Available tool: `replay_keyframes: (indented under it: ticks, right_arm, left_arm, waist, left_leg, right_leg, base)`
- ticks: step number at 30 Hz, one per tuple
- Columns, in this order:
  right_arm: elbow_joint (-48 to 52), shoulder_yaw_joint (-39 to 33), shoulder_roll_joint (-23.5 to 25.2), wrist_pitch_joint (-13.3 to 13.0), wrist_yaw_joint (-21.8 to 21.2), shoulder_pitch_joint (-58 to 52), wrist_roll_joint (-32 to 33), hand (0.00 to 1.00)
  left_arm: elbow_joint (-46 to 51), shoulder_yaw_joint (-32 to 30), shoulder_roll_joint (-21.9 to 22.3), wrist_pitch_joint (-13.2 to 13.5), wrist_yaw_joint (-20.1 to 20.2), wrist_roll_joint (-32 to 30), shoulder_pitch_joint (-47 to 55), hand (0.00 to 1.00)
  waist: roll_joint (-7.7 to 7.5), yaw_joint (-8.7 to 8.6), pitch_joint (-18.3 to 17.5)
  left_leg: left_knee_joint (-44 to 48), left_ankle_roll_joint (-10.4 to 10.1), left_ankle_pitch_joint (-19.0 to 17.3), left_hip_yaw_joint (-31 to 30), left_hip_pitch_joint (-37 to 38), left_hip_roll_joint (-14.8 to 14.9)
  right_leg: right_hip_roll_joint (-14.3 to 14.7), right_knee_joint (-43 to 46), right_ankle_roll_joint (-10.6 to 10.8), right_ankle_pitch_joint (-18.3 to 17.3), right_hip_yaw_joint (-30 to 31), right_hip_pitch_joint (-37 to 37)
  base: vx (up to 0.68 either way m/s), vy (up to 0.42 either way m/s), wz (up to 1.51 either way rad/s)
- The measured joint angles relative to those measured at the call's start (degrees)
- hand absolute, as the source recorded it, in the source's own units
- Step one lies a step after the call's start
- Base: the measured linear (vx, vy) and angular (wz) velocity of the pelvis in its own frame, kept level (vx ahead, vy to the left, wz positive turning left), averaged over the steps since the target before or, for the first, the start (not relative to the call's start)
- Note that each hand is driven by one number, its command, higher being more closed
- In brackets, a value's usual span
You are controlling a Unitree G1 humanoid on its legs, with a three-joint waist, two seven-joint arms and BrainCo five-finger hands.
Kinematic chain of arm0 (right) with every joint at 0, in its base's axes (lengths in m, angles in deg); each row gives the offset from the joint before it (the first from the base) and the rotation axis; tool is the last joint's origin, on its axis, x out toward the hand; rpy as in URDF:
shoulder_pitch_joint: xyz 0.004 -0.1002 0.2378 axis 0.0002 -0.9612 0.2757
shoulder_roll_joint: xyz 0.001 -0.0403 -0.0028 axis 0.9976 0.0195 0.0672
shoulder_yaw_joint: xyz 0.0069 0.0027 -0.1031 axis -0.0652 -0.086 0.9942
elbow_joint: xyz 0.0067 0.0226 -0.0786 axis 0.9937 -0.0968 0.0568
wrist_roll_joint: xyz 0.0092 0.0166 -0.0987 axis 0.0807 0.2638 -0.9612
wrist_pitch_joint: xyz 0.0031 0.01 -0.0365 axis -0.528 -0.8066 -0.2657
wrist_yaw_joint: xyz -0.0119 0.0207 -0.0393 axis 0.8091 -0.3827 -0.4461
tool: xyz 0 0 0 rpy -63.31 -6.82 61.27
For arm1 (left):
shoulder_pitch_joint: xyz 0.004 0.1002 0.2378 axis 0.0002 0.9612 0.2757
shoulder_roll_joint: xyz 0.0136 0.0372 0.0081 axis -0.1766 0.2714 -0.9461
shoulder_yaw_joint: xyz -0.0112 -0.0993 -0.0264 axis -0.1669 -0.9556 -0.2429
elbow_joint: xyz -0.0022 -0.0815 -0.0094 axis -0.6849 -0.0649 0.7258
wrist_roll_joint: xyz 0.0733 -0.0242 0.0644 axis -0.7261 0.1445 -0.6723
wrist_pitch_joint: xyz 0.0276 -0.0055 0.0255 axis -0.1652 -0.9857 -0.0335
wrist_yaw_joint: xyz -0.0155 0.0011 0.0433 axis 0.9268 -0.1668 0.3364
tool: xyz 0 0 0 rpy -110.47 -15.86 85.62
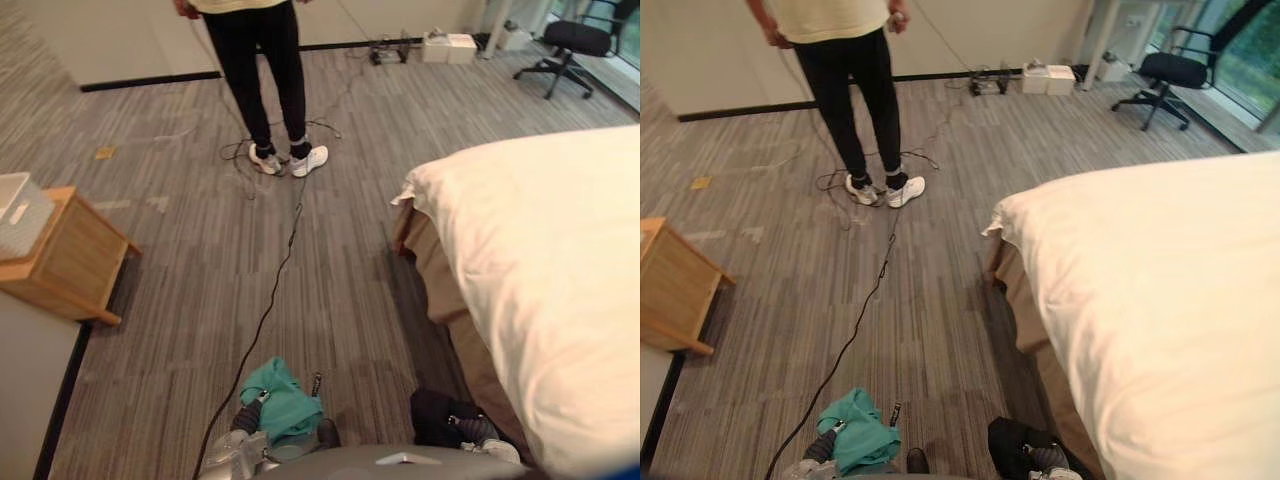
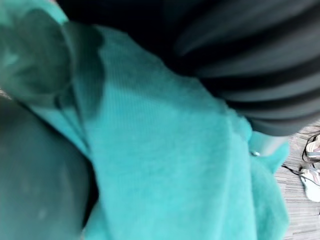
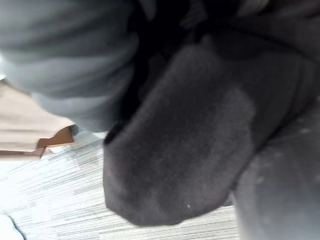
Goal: Tidy the bed and pick cloth on bed and put in laundry
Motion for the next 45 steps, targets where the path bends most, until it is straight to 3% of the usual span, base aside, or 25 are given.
replay_keyframes:
  ticks: [2,3,4,5,7,9,10,11,12,13,20,24,29,31,33,35,36,38,40,41,43,44,45]
  right_arm:
    - [-0.01,0.02,-0.21,0.23,0.34,-0.09,0.91,1.0]
    - [0.02,-0.16,-0.61,0.37,0.43,-0.07,1.48,1.0]
    - [0.04,-0.3,-1.02,0.25,0.32,-0.1,2.01,1.0]
    - [0.04,-0.27,-1.12,0.17,0.31,-0.11,2.03,1.0]
    - [0.03,1.13,-1.39,-1.16,0.28,-1.7,2.36,1.0]
    - [-0.01,2.92,-1.35,-2.26,0.27,-3.42,3.73,1.0]
    - [0.04,3.91,-1.33,-2.52,0.17,-3.72,4.8,1.0]
    - [0.03,4.06,-0.89,-2.5,-0.14,-3.57,5.6,1.0]
    - [-0.07,4.04,-0.55,-2.42,-0.24,-3.38,5.91,1.0]
    - [-0.27,7.81,-1.87,0.69,-2.18,-1.71,7.5,1.0]
    - [-0.27,7.74,-1.86,0.67,-2.41,-1.82,8.5,1.0]
    - [-0.34,7.7,-1.84,0.18,-2.88,-1.96,14.94,1.0]
    - [2.88,12.14,-1.9,-3.39,-2.83,-2.27,23.12,1.0]
    - [12.18,16.54,-1.38,-5.15,-2.11,-2.42,27.72,1.0]
    - [20.45,17.72,-1.4,-5.87,-0.44,-3.51,29.6,1.0]
    - [25.48,18.62,-1.82,-6.64,0.59,-3.27,30.26,1.0]
    - [27.63,19.61,-1.27,-7.37,0.59,-3.7,30.24,1.0]
    - [30.25,21.66,-0.05,-8.02,0.28,-5.46,30.25,1.0]
    - [32.19,22.81,0.51,-9.13,-0.65,-8.22,30.25,1.0]
    - [33.91,22.98,0.47,-9.83,-0.94,-10.42,30.26,1.0]
    - [35.33,23.14,0.39,-10.06,-0.97,-12.47,30.23,1.0]
    - [37.54,23.8,0.37,-10.08,-0.96,-14.51,30.08,1.0]
    - [38.04,23.96,0.37,-10.07,-0.96,-14.85,29.98,1.0]
  left_arm:
    - [-0.31,1.29,-0.38,-0.09,0.0,0.01,-0.31,1.0]
    - [-1.39,1.89,-0.33,-0.28,-0.03,-0.05,-1.04,1.0]
    - [-2.41,3.45,-0.49,-1.34,-0.13,-0.36,-2.07,1.0]
    - [-2.78,3.85,-0.7,-1.73,-0.13,-0.8,-2.41,1.0]
    - [-4.84,4.8,-1.17,-3.6,-0.06,-2.49,-4.19,1.0]
    - [-4.83,5.64,-1.13,-3.83,0.03,-3.81,-4.54,1.0]
    - [-4.74,5.74,-1.17,-3.8,0.07,-4.36,-4.56,1.0]
    - [-4.65,5.63,-1.63,-3.75,0.05,-4.34,-4.6,1.0]
    - [-4.64,5.6,-1.77,-3.53,-0.05,-4.35,-4.71,1.0]
    - [-4.27,5.72,-1.12,-2.16,1.28,-4.39,-4.39,1.0]
    - [-4.4,5.7,-1.13,-1.9,1.56,-4.28,-4.37,1.0]
    - [-6.64,5.9,-1.64,0.33,4.24,0.12,-4.23,1.0]
    - [-3.88,12.37,-2.42,8.22,5.83,8.96,-3.75,1.0]
    - [7.19,17.02,-2.09,11.59,5.92,12.6,-2.63,1.0]
    - [19.28,21.1,-1.17,12.31,5.9,13.67,-1.52,1.0]
    - [26.11,21.3,0.27,13.69,5.46,14.46,-0.15,1.0]
    - [29.31,21.12,0.14,14.3,4.37,14.76,0.32,1.0]
    - [31.64,20.35,-0.55,15.5,2.74,16.51,1.25,1.0]
    - [31.97,18.82,-1.17,15.87,1.42,18.45,1.88,1.0]
    - [32.02,18.08,-1.2,16.49,1.09,19.05,1.91,1.0]
    - [32.5,18.07,-1.34,17.53,1.14,19.14,2.75,1.0]
    - [33.52,18.16,-1.49,17.98,1.28,19.26,4.5,1.0]
    - [33.81,18.2,-1.52,18.01,1.33,19.3,4.96,1.0]
  waist:
    - [0.26,0.12,0.18]
    - [0.78,0.03,0.49]
    - [1.79,-0.47,1.05]
    - [2.11,-0.63,1.26]
    - [2.15,-1.11,1.53]
    - [1.56,-1.26,1.67]
    - [0.81,-1.39,1.54]
    - [-0.86,-1.18,1.47]
    - [-1.16,-0.94,1.45]
    - [-0.24,-2.32,3.01]
    - [-0.21,-2.61,3.0]
    - [-0.17,-3.69,2.98]
    - [0.12,-3.46,2.81]
    - [-0.71,-3.33,2.94]
    - [-1.37,-3.77,2.01]
    - [-0.33,-2.63,1.75]
    - [-0.08,-3.35,2.47]
    - [0.74,-3.32,2.78]
    - [1.28,-3.44,3.09]
    - [2.03,-3.93,3.62]
    - [2.32,-3.96,3.98]
    - [2.06,-4.31,4.12]
    - [1.98,-4.42,4.1]
  left_leg:
    - [-1.24,0.17,0.62,-2.04,0.62,-0.41]
    - [-1.45,0.24,0.71,-4.09,0.88,-0.51]
    - [-1.52,0.48,0.85,-6.04,0.92,0.01]
    - [-1.57,0.55,0.89,-6.83,0.96,0.26]
    - [-1.97,0.24,1.52,-11.92,1.87,1.45]
    - [-2.05,-0.31,1.9,-15.07,2.72,0.97]
    - [-2.16,-0.99,1.86,-15.72,2.95,-0.05]
    - [-2.54,-1.11,0.42,-13.96,2.94,-1.16]
    - [-2.53,-1.04,0.15,-11.55,2.88,-1.0]
    - [-4.04,-3.1,3.11,-3.96,4.42,2.12]
    - [-4.04,-3.34,2.95,-2.94,4.63,2.33]
    - [-4.08,-3.52,2.83,-2.38,5.49,2.44]
    - [-4.09,-3.37,2.71,-2.96,4.73,2.02]
    - [-3.93,-2.13,1.61,-3.44,3.58,0.92]
    - [0.34,-1.45,-1.57,-0.77,1.91,0.69]
    - [2.64,0.11,-2.68,-0.83,1.59,1.04]
    - [4.19,0.61,-3.86,-1.01,2.44,2.4]
    - [6.62,-0.19,-6.47,-1.23,3.57,4.85]
    - [8.34,-0.98,-8.46,-1.97,4.98,6.67]
    - [9.28,-1.88,-9.8,-2.62,6.13,8.04]
    - [10.99,-2.57,-12.53,-2.76,6.69,8.75]
    - [14.59,-3.26,-16.29,-2.81,6.62,9.0]
    - [15.4,-3.66,-17.18,-2.9,6.63,9.07]
  right_leg:
    - [-1.27,3.97,-1.71,1.03,-0.45,-0.46]
    - [-2.84,9.81,-4.93,2.12,1.16,-2.19]
    - [-1.72,12.2,-4.68,-2.43,6.58,-4.69]
    - [-0.5,11.87,-3.99,-4.21,8.61,-5.31]
    - [7.31,6.82,-2.82,-9.72,18.52,-7.47]
    - [10.37,2.66,-3.49,-10.51,24.16,-7.96]
    - [10.36,-0.59,-4.1,-9.22,26.2,-8.27]
    - [9.02,-3.56,-4.25,-4.53,27.09,-8.49]
    - [8.64,-4.0,-3.86,-5.58,26.95,-7.86]
    - [12.3,-12.72,-3.79,-3.67,26.7,-3.65]
    - [12.46,-12.76,-3.87,-3.65,27.76,-3.79]
    - [12.71,-12.78,-4.11,-3.73,28.25,-2.96]
    - [12.19,-11.84,-4.2,-5.12,27.74,-3.55]
    - [9.97,-7.59,-2.88,-7.82,25.83,-6.18]
    - [7.29,-0.03,-0.82,-8.99,25.15,-8.87]
    - [5.07,13.37,0.53,-7.06,29.21,-14.99]
    - [5.11,19.7,-0.55,-6.45,31.82,-18.17]
    - [7.58,19.01,-2.47,-10.35,33.25,-20.56]
    - [10.58,10.26,-2.81,-10.01,34.46,-20.72]
    - [12.7,3.33,-2.94,-7.87,35.22,-21.32]
    - [13.74,0.01,-2.71,-4.55,38.15,-23.67]
    - [13.69,-0.05,-2.62,-2.12,41.29,-25.88]
    - [13.62,0.08,-2.72,-1.87,41.68,-26.14]
  base:
    - [0.06,0.03,0.57]
    - [0.09,0.065,0.68]
    - [0.08,0.056,0.72]
    - [0.05,0.024,0.89]
    - [0.03,-0.032,1.02]
    - [0.01,-0.083,1.01]
    - [0.0,-0.135,0.8]
    - [0.0,-0.08,0.35]
    - [0.0,-0.047,0.06]
    - [0.0,0.0,0.03]
    - [0.0,0.0,-0.06]
    - [0.01,-0.009,-0.09]
    - [-0.02,0.0,0.07]
    - [-0.01,0.041,0.35]
    - [0.16,0.08,0.47]
    - [0.18,0.077,0.17]
    - [0.19,0.053,0.11]
    - [0.22,0.02,0.02]
    - [0.2,-0.063,0.12]
    - [0.2,-0.102,0.17]
    - [0.21,-0.167,0.01]
    - [0.18,-0.193,-0.07]
    - [0.2,-0.274,0.07]
